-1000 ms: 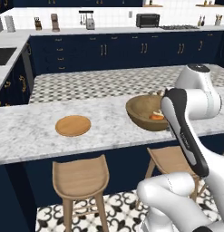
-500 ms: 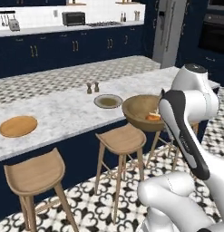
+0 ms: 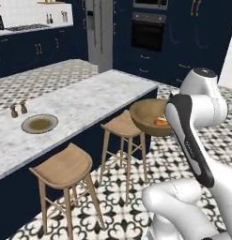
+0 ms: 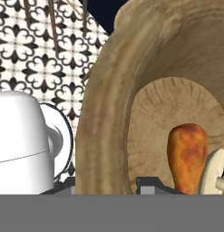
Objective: Pick the chicken drumstick and mushroom from their plates and place them in the bowl. Then put the bowl in the fridge.
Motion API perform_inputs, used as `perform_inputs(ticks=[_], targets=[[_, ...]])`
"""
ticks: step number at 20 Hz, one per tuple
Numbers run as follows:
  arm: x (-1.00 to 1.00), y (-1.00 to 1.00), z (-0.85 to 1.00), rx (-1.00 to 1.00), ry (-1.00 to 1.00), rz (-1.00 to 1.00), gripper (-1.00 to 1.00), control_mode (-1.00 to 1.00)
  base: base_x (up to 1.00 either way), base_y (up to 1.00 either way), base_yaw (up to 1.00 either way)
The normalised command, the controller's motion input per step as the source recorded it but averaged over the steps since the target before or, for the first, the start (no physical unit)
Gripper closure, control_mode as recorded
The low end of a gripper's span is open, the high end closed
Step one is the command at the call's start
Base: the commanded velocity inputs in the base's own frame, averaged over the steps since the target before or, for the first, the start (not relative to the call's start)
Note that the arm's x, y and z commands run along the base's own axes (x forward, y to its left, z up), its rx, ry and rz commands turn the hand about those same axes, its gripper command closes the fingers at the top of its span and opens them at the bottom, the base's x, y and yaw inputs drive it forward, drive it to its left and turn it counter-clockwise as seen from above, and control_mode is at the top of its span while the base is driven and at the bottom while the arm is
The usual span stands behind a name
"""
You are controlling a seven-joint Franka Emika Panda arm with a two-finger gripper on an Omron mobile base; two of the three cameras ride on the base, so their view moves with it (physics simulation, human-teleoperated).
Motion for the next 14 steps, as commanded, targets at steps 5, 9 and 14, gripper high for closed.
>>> perform_inputs(ticks=[5, 9, 14], targets=[[0.00, 0.00, 0.00, 0.00, 0.00, 0.00, 1.00, 1.00, 0.93, -1.00, -0.15], [0.00, 0.00, 0.00, 0.00, 0.00, 0.00, 1.00, 1.00, 1.00, -1.00, -0.10], [0.00, 0.00, 0.00, 0.00, 0.00, 0.00, 1.00, 1.00, 1.00, -1.00, 0.00]])
